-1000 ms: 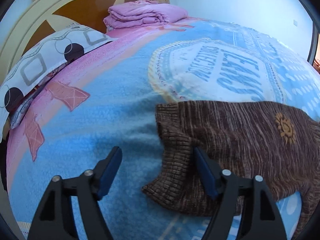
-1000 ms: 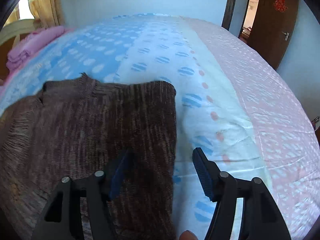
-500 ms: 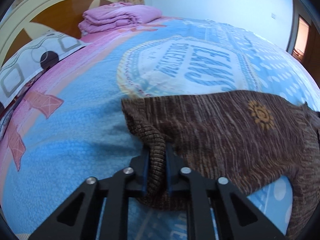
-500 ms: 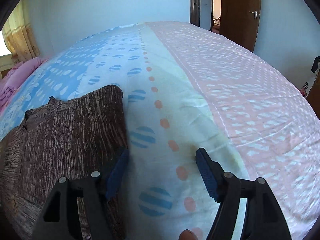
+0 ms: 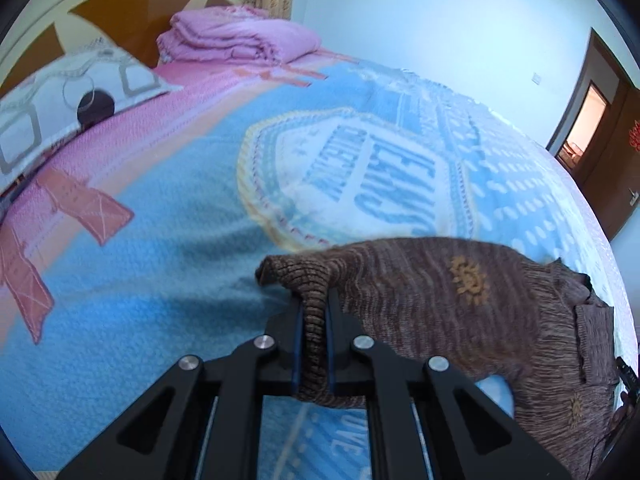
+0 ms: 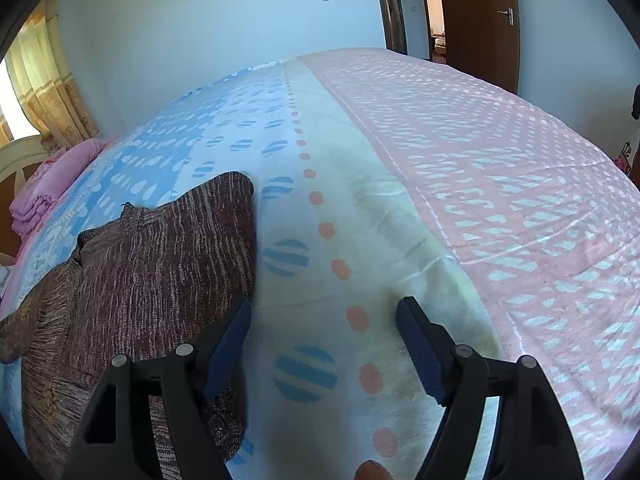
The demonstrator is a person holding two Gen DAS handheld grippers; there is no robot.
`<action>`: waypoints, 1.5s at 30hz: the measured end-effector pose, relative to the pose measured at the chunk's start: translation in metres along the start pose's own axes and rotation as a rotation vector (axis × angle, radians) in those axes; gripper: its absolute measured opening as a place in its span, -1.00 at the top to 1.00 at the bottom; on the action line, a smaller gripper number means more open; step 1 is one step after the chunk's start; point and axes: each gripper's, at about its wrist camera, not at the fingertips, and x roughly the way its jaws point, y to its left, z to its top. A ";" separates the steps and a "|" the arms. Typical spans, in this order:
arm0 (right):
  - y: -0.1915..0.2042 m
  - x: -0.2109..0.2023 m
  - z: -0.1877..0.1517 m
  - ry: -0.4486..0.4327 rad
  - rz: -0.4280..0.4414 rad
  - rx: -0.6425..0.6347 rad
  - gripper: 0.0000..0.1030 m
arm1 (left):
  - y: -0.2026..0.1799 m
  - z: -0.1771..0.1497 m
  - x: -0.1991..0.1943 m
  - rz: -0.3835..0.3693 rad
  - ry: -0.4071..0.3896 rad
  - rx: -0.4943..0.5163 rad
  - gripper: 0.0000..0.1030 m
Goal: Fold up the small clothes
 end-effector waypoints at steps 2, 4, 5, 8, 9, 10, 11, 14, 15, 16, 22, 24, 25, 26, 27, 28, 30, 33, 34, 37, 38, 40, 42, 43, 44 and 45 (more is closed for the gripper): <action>0.000 0.000 0.000 -0.003 0.001 0.002 -0.47 | -0.011 0.004 -0.009 -0.021 -0.017 0.006 0.81; 0.000 0.000 0.000 -0.005 0.002 0.003 -0.47 | -0.022 0.010 -0.016 -0.037 -0.030 0.010 0.82; 0.000 -0.001 0.000 -0.006 0.003 0.004 -0.48 | -0.027 0.012 -0.019 -0.049 -0.035 0.012 0.82; -0.004 -0.003 -0.001 -0.014 0.018 0.016 -0.48 | -0.051 0.021 -0.031 -0.095 -0.047 0.011 0.82; -0.005 -0.004 -0.001 -0.016 0.023 0.022 -0.48 | -0.060 0.023 -0.034 -0.113 -0.050 0.006 0.82; -0.005 -0.004 -0.001 -0.017 0.026 0.026 -0.49 | -0.069 0.026 -0.038 -0.127 -0.053 0.004 0.82; -0.006 -0.004 -0.001 -0.017 0.028 0.027 -0.49 | -0.080 0.029 -0.042 -0.139 -0.056 0.004 0.82; -0.004 -0.004 -0.001 -0.015 0.024 0.020 -0.52 | -0.115 0.034 -0.051 -0.150 -0.063 0.026 0.82; -0.004 -0.004 -0.001 -0.015 0.025 0.018 -0.53 | -0.128 0.035 -0.054 -0.162 -0.064 0.033 0.82; -0.004 -0.004 -0.001 -0.015 0.026 0.017 -0.54 | -0.142 0.036 -0.057 -0.178 -0.065 0.040 0.82; -0.003 -0.005 -0.001 -0.015 0.018 0.011 -0.54 | -0.213 0.025 -0.064 -0.261 -0.058 0.066 0.82; -0.003 -0.004 -0.001 -0.012 0.012 0.007 -0.55 | -0.241 0.015 -0.060 -0.286 -0.045 0.084 0.82; -0.002 -0.004 -0.001 -0.010 0.009 0.005 -0.55 | -0.255 0.010 -0.057 -0.296 -0.037 0.096 0.82; -0.002 -0.004 -0.001 -0.009 0.006 0.002 -0.56 | -0.271 0.003 -0.052 -0.299 -0.030 0.108 0.82; -0.001 -0.003 -0.001 -0.007 0.002 -0.002 -0.56 | -0.285 -0.005 -0.047 -0.297 -0.024 0.120 0.82; 0.000 -0.003 -0.001 -0.006 0.000 -0.004 -0.56 | -0.300 -0.013 -0.041 -0.295 -0.018 0.137 0.82; 0.000 -0.004 -0.002 -0.006 0.001 -0.003 -0.57 | -0.329 -0.033 -0.027 -0.257 -0.008 0.183 0.80; -0.003 -0.004 -0.002 -0.007 0.014 0.008 -0.57 | -0.366 -0.067 -0.005 -0.194 0.032 0.267 0.65; -0.003 -0.004 -0.002 -0.007 0.016 0.011 -0.57 | -0.372 -0.076 0.001 -0.190 0.054 0.282 0.53; -0.003 -0.003 -0.002 -0.005 0.024 0.013 -0.60 | -0.383 -0.096 0.004 -0.224 0.112 0.333 0.24; -0.002 -0.003 -0.001 -0.004 0.024 0.011 -0.61 | -0.382 -0.098 -0.002 -0.236 0.102 0.345 0.17; -0.002 -0.003 -0.002 -0.005 0.025 0.009 -0.61 | -0.370 -0.097 -0.021 -0.249 0.046 0.377 -0.12; -0.003 -0.005 -0.002 -0.014 0.040 0.016 -0.61 | -0.353 -0.091 -0.038 -0.243 -0.025 0.403 -0.27; -0.005 -0.009 -0.001 -0.027 0.054 0.025 -0.61 | -0.337 -0.087 -0.045 -0.221 -0.068 0.417 -0.38; -0.007 -0.015 -0.001 -0.046 0.056 0.032 -0.61 | -0.321 -0.082 -0.049 -0.181 -0.108 0.426 -0.43; -0.006 -0.022 -0.001 -0.063 0.045 0.026 -0.61 | -0.308 -0.078 -0.049 -0.132 -0.139 0.433 -0.49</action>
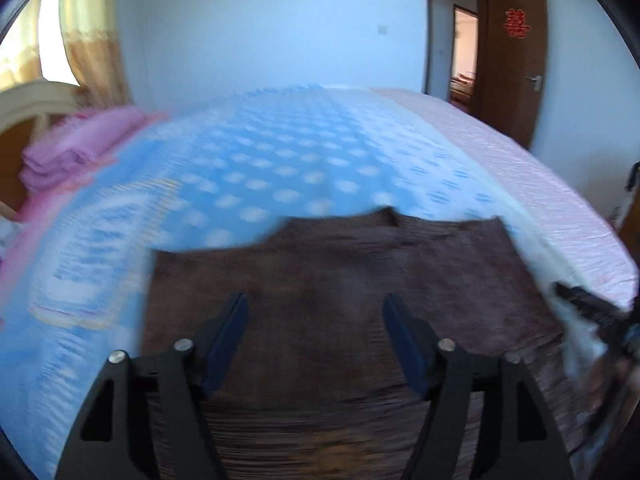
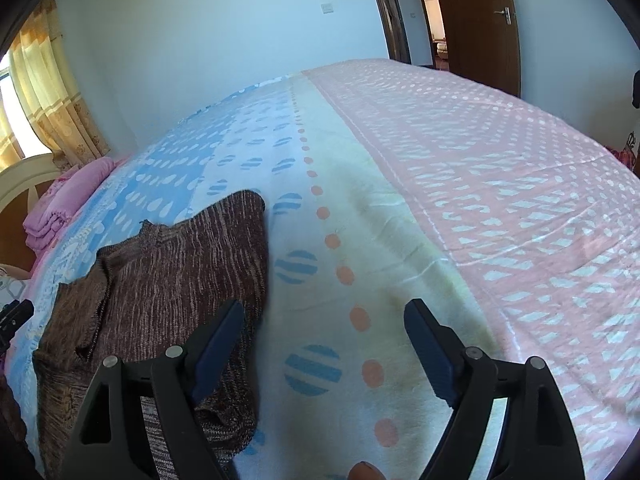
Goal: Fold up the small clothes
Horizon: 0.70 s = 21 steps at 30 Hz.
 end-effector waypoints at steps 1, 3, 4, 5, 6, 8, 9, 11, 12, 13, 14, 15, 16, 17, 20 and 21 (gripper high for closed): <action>0.005 -0.008 0.001 -0.011 -0.018 -0.021 -0.61 | 0.020 -0.004 0.000 0.084 -0.010 0.019 -0.49; 0.021 -0.026 0.004 -0.024 0.002 -0.047 -0.61 | 0.055 -0.013 0.010 0.208 0.006 0.029 -0.49; 0.031 -0.033 0.005 -0.028 0.030 -0.057 -0.61 | 0.074 -0.018 0.016 0.250 0.023 0.023 -0.49; 0.045 -0.040 0.006 -0.023 0.062 -0.073 -0.61 | 0.090 -0.024 0.022 0.277 0.043 0.018 -0.49; 0.063 -0.044 0.005 0.000 0.104 -0.098 -0.61 | 0.100 -0.028 0.029 0.293 0.063 0.018 -0.49; 0.100 -0.041 0.001 0.089 0.207 -0.139 -0.61 | 0.115 -0.040 0.043 0.320 0.113 0.030 -0.49; 0.116 -0.036 -0.002 0.139 0.258 -0.155 -0.61 | 0.117 -0.044 0.049 0.321 0.132 0.035 -0.49; 0.146 -0.024 -0.009 0.218 0.340 -0.175 -0.48 | 0.121 -0.055 0.056 0.320 0.170 0.049 -0.51; 0.162 -0.018 -0.013 0.248 0.354 -0.197 -0.44 | 0.124 -0.059 0.054 0.308 0.159 0.034 -0.52; 0.177 -0.011 -0.018 0.269 0.354 -0.226 -0.38 | 0.126 -0.060 0.052 0.302 0.154 0.020 -0.59; 0.189 -0.004 -0.023 0.280 0.346 -0.252 -0.30 | 0.129 -0.060 0.050 0.303 0.160 0.010 -0.63; 0.200 0.005 -0.028 0.294 0.334 -0.268 -0.26 | 0.130 -0.061 0.052 0.305 0.164 0.006 -0.68; 0.210 0.015 -0.033 0.323 0.327 -0.276 -0.19 | 0.133 -0.062 0.052 0.305 0.167 -0.005 -0.74; 0.215 0.024 -0.037 0.345 0.324 -0.278 -0.02 | 0.135 -0.064 0.054 0.299 0.170 -0.014 -0.75; 0.226 0.032 -0.045 0.322 0.267 -0.311 0.49 | 0.146 -0.068 0.059 0.255 0.191 -0.058 -0.83; 0.229 0.030 -0.048 0.321 0.276 -0.322 0.51 | 0.149 -0.070 0.059 0.249 0.198 -0.074 -0.89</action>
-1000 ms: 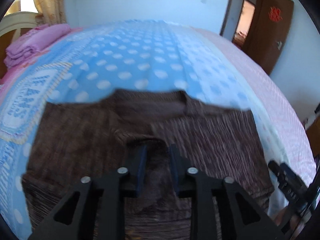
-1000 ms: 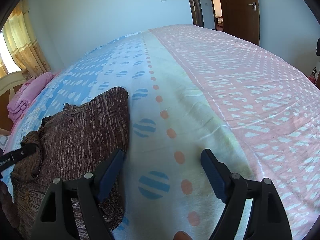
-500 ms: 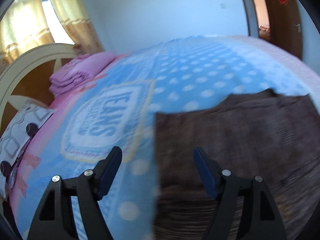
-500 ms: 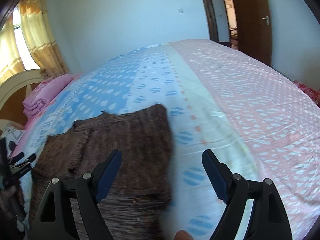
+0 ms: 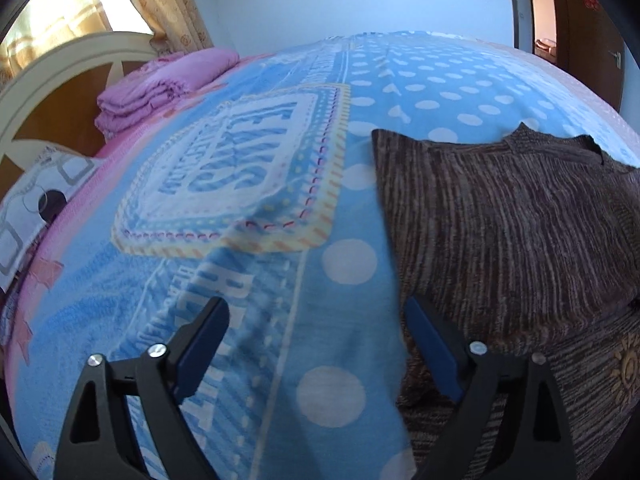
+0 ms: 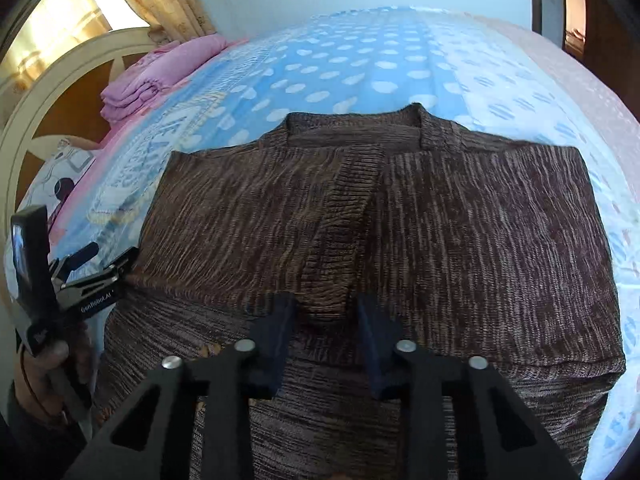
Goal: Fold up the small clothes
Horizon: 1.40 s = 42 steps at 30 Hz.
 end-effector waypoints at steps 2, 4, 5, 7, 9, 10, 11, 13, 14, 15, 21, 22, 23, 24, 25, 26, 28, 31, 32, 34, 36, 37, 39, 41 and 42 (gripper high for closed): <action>0.006 -0.004 -0.005 0.005 -0.011 -0.027 0.54 | 0.006 -0.001 0.002 -0.026 0.013 -0.027 -0.90; 0.009 -0.010 -0.012 0.009 -0.021 -0.074 0.54 | 0.010 -0.003 0.002 -0.031 0.013 -0.040 -0.90; 0.009 -0.010 -0.014 0.011 -0.022 -0.086 0.54 | 0.011 -0.003 0.003 -0.036 0.015 -0.046 -0.90; 0.002 -0.014 -0.017 -0.012 -0.025 -0.091 0.48 | 0.015 -0.005 0.001 -0.067 0.014 -0.067 -0.87; -0.010 -0.020 -0.020 -0.022 -0.047 -0.071 0.40 | 0.022 -0.006 -0.006 -0.098 0.000 -0.094 -0.86; -0.015 -0.024 -0.021 -0.032 -0.052 -0.061 0.15 | 0.025 -0.006 -0.009 -0.095 -0.007 -0.102 -0.86; -0.021 -0.031 -0.023 -0.054 -0.053 -0.052 -0.13 | 0.027 -0.006 -0.015 -0.097 -0.024 -0.109 -0.86; -0.030 -0.041 -0.028 -0.083 -0.050 -0.045 -0.20 | 0.027 -0.001 -0.027 -0.092 -0.069 -0.107 -0.86; -0.034 -0.042 -0.029 -0.086 -0.049 -0.041 -0.20 | 0.024 0.003 -0.032 -0.097 -0.088 -0.101 -0.86; -0.038 -0.045 -0.032 -0.085 -0.047 -0.032 -0.20 | 0.020 0.008 -0.037 -0.112 -0.099 -0.091 -0.86; -0.056 -0.056 -0.052 -0.117 -0.062 -0.021 -0.20 | -0.029 0.030 -0.030 -0.143 -0.065 0.018 -0.86; -0.058 -0.056 -0.056 -0.123 -0.068 -0.020 -0.20 | -0.035 0.034 -0.022 -0.143 -0.040 0.024 -0.86; -0.061 -0.056 -0.059 -0.126 -0.069 -0.015 -0.20 | -0.042 0.039 -0.010 -0.110 -0.010 0.035 -0.86; -0.064 -0.057 -0.062 -0.127 -0.062 -0.005 -0.20 | -0.046 0.038 -0.003 -0.053 -0.001 0.056 -0.85; -0.066 -0.057 -0.064 -0.128 -0.055 0.003 -0.20 | -0.050 0.037 0.008 0.028 0.016 0.090 -0.86; -0.069 -0.059 -0.066 -0.132 -0.050 0.007 -0.20 | -0.048 0.033 0.013 0.049 0.023 0.098 -0.90; -0.073 -0.062 -0.068 -0.140 -0.053 0.008 -0.20 | -0.037 0.026 0.015 0.080 0.024 0.074 -1.00; -0.079 -0.070 -0.067 -0.161 -0.049 0.021 -0.20 | -0.016 0.017 0.013 0.039 0.034 0.016 -1.00; -0.081 -0.073 -0.066 -0.171 -0.048 0.029 -0.20 | -0.015 0.016 0.012 0.044 0.036 0.014 -1.00; -0.082 -0.080 -0.066 -0.184 -0.047 0.036 -0.20 | -0.017 0.015 0.009 0.079 0.025 0.015 -1.00; -0.080 -0.089 -0.066 -0.203 -0.047 0.036 -0.20 | -0.017 0.013 0.007 0.120 0.006 0.010 -1.00; -0.079 -0.094 -0.067 -0.215 -0.047 0.035 -0.20 | -0.018 0.014 0.005 0.130 -0.003 0.006 -1.00; -0.078 -0.100 -0.069 -0.230 -0.052 0.028 -0.24 | -0.018 0.017 -0.005 0.147 -0.028 -0.002 -1.00; -0.077 -0.098 -0.069 -0.231 -0.068 0.022 -0.27 | -0.017 0.023 -0.022 0.125 -0.073 -0.040 -0.98; -0.076 -0.096 -0.069 -0.224 -0.071 0.022 -0.27 | -0.020 0.027 -0.027 0.098 -0.087 -0.042 -1.00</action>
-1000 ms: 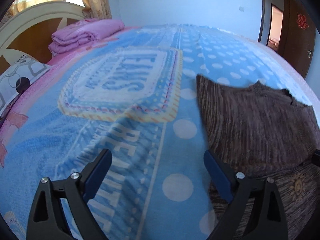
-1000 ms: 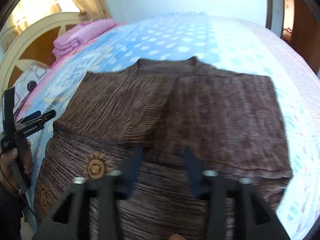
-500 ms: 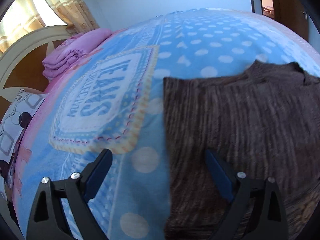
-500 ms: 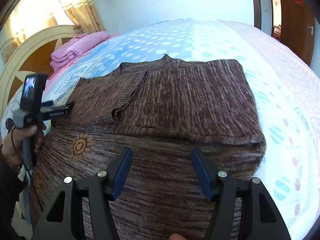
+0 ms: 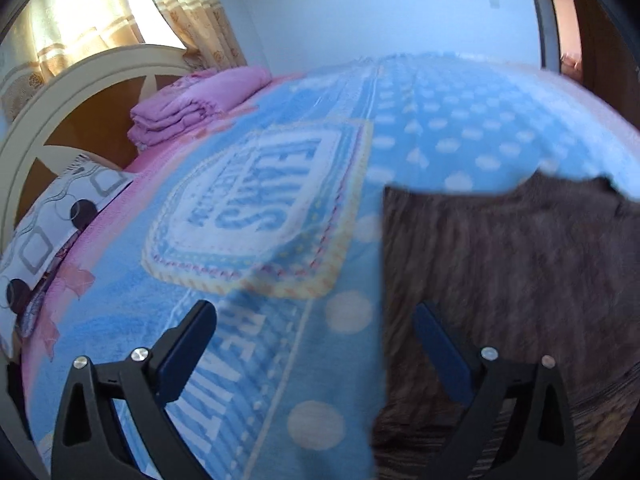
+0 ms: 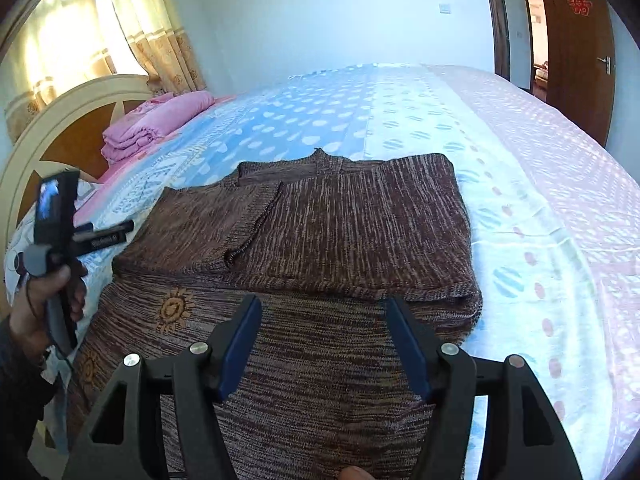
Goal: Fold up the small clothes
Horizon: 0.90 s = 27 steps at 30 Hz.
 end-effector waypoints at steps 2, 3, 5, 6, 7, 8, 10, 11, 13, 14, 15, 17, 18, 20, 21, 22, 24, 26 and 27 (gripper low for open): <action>-0.002 0.004 -0.002 0.019 -0.004 0.011 -0.27 | -0.010 0.006 0.001 -0.019 0.013 0.028 -1.00; -0.003 0.004 -0.003 0.022 -0.008 0.014 -0.27 | -0.015 0.006 0.006 -0.019 0.026 0.044 -1.00; -0.006 0.001 -0.006 0.022 -0.017 0.018 -0.27 | -0.021 0.001 0.019 0.013 0.054 0.084 -1.00; -0.009 -0.002 -0.007 0.019 -0.021 0.024 -0.27 | -0.021 -0.004 0.028 0.024 0.081 0.091 -1.00; -0.013 -0.004 -0.009 0.017 -0.026 0.030 -0.27 | -0.016 -0.008 0.034 0.011 0.096 0.081 -1.00; -0.016 -0.007 -0.010 0.016 -0.032 0.037 -0.27 | -0.012 -0.009 0.036 -0.004 0.102 0.070 -1.00; -0.024 -0.010 -0.012 0.020 -0.046 0.059 -0.27 | -0.003 -0.009 0.039 0.010 0.116 0.060 -1.00; -0.028 -0.012 -0.014 0.023 -0.051 0.072 -0.27 | 0.000 -0.010 0.041 0.009 0.117 0.060 -1.00; -0.033 -0.016 -0.016 0.022 -0.058 0.092 -0.27 | 0.000 -0.013 0.040 0.006 0.112 0.064 -1.00; -0.035 -0.021 -0.017 0.020 -0.061 0.100 -0.27 | 0.001 -0.014 0.039 0.012 0.105 0.064 -1.00; -0.036 -0.025 -0.019 0.015 -0.062 0.101 -0.27 | 0.001 -0.015 0.038 0.017 0.102 0.067 -1.00; -0.038 -0.034 -0.023 0.005 -0.068 0.098 -0.27 | 0.002 -0.018 0.035 0.026 0.089 0.067 -1.00; -0.038 -0.037 -0.025 0.007 -0.071 0.097 -0.27 | 0.002 -0.019 0.034 0.028 0.088 0.070 -1.00; -0.039 -0.041 -0.029 0.014 -0.074 0.095 -0.27 | 0.004 -0.020 0.032 0.032 0.087 0.070 -1.00; -0.040 -0.043 -0.032 0.019 -0.078 0.094 -0.27 | 0.006 -0.022 0.031 0.033 0.088 0.067 -1.00; -0.040 -0.044 -0.035 0.023 -0.082 0.095 -0.27 | 0.008 -0.023 0.030 0.034 0.087 0.058 -1.00; -0.042 -0.047 -0.041 0.034 -0.084 0.099 -0.27 | 0.011 -0.025 0.026 0.038 0.075 0.050 -1.00; -0.041 -0.052 -0.046 0.037 -0.086 0.096 -0.27 | 0.014 -0.025 0.017 0.040 0.053 0.042 -1.00; -0.040 -0.053 -0.048 0.037 -0.088 0.093 -0.27 | 0.016 -0.025 0.014 0.044 0.047 0.041 -1.00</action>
